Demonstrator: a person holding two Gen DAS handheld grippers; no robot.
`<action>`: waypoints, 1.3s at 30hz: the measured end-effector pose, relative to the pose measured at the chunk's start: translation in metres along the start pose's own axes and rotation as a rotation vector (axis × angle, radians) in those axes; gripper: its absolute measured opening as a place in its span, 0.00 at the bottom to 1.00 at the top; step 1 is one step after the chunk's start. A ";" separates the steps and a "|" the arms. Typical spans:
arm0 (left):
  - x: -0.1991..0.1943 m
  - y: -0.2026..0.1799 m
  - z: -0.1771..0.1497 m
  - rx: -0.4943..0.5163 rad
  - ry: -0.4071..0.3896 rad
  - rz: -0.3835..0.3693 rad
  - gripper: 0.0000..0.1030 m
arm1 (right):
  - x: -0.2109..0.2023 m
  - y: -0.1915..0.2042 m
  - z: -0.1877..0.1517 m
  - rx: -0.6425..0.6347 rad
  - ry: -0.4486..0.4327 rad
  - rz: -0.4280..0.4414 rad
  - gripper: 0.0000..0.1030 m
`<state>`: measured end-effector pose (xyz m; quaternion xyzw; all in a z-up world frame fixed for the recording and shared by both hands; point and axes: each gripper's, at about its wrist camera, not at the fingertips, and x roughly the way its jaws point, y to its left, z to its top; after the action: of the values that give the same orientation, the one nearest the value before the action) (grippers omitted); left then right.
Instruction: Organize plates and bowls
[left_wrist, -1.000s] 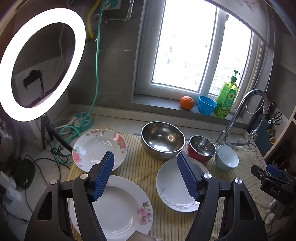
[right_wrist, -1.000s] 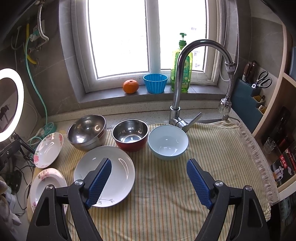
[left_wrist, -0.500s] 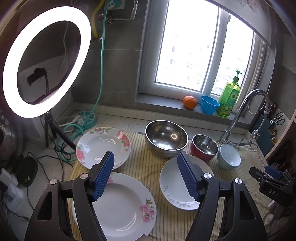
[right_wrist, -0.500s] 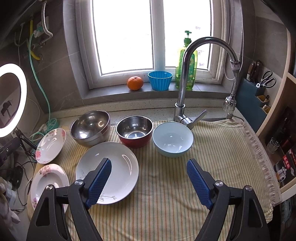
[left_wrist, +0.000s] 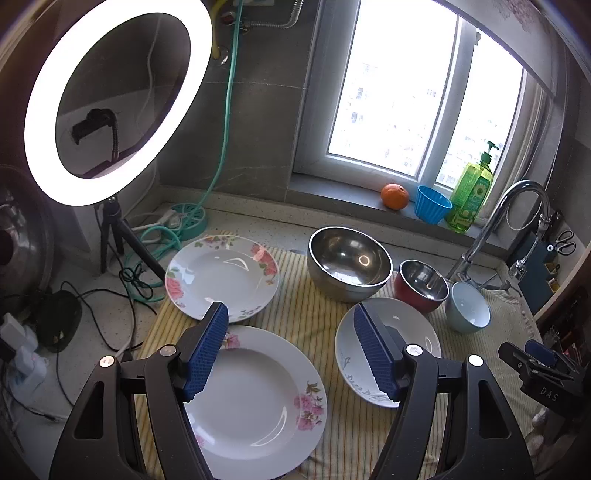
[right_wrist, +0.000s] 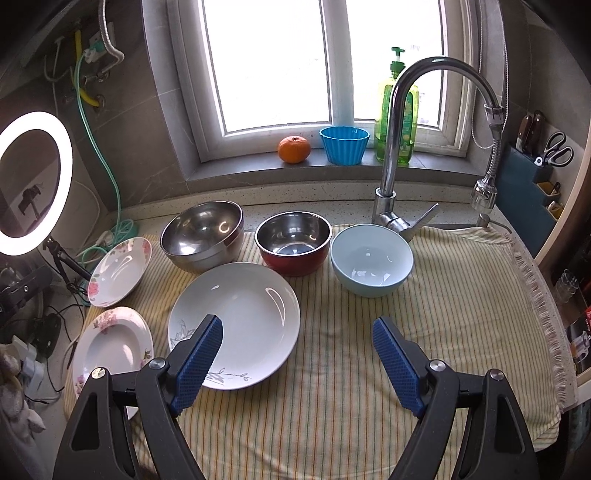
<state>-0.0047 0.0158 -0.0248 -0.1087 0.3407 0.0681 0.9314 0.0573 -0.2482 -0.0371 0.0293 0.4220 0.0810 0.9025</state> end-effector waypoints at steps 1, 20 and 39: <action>0.000 0.002 0.000 -0.003 0.000 0.004 0.68 | 0.001 -0.001 -0.001 0.003 0.004 0.005 0.78; -0.003 0.044 -0.014 -0.097 0.046 0.050 0.61 | 0.015 0.003 -0.011 0.013 0.081 0.115 0.59; 0.007 0.106 -0.035 -0.211 0.137 0.097 0.40 | 0.046 0.069 -0.028 -0.052 0.237 0.353 0.20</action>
<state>-0.0426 0.1099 -0.0718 -0.1939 0.3992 0.1407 0.8850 0.0565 -0.1727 -0.0809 0.0699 0.5114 0.2514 0.8187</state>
